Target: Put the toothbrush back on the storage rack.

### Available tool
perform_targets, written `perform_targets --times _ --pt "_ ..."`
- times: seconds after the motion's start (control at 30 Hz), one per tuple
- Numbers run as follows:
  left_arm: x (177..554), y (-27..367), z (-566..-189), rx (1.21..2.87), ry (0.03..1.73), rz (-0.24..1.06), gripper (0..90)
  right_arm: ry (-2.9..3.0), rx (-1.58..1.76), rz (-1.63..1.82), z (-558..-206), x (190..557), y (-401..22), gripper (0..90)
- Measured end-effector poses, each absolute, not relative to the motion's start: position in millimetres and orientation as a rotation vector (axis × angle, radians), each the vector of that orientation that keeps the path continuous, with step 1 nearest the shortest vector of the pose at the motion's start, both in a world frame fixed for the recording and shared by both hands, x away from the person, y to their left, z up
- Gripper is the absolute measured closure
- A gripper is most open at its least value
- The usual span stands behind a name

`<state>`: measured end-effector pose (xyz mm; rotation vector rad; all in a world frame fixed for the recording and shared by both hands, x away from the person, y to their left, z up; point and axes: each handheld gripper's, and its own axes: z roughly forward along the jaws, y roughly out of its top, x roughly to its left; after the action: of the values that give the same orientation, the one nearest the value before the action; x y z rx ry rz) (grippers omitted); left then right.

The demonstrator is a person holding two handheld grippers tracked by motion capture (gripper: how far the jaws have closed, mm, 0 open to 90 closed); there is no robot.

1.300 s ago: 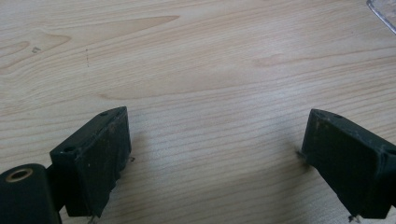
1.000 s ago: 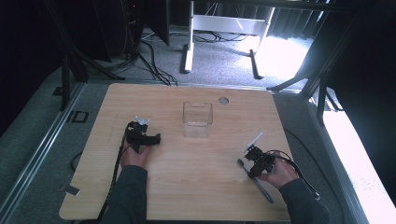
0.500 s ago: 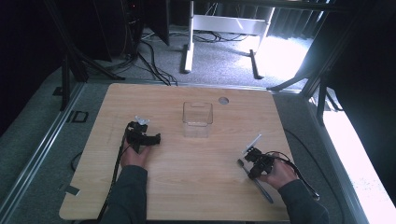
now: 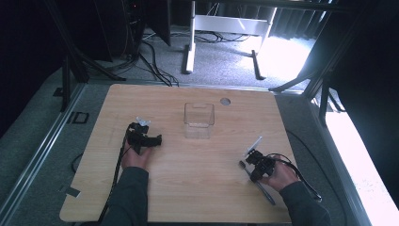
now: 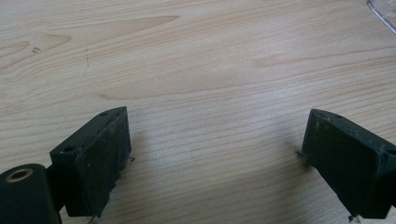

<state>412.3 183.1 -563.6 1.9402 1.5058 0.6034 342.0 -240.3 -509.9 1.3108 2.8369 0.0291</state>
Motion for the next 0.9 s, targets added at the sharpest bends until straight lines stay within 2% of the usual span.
perform_targets --times 0.9 --pt "412.3 183.1 -563.6 1.94 1.506 0.603 8.3 2.837 1.287 -0.036 -515.9 341.9 -236.6 77.6"
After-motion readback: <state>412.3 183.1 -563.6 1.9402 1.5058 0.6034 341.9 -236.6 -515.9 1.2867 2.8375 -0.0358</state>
